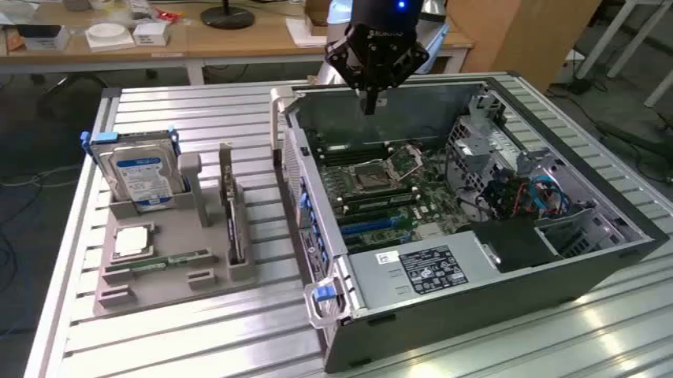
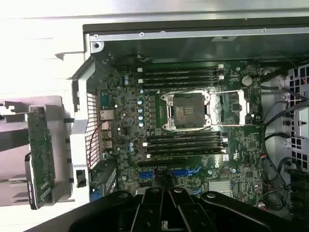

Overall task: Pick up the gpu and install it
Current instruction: 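Reach for the gpu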

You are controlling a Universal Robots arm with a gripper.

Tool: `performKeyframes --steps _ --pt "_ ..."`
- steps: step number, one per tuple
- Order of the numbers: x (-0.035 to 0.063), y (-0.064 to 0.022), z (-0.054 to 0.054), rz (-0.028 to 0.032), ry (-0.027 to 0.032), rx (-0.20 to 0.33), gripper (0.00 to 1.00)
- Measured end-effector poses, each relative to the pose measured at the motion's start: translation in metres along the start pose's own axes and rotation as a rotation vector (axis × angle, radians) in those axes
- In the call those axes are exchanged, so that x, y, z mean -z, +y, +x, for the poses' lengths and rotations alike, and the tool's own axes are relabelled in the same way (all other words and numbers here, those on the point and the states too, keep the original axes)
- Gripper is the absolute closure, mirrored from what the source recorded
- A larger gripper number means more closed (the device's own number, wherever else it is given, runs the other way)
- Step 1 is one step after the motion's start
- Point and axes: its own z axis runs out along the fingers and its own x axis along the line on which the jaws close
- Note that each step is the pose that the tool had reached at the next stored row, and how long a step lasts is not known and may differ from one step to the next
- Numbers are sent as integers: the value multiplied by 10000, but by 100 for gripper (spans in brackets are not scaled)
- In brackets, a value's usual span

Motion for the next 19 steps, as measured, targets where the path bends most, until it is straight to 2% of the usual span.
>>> performKeyframes --steps 11,19 --pt "0 -1 9 0 0 -2 90" --pt "2 -9 100 1 0 0 90"
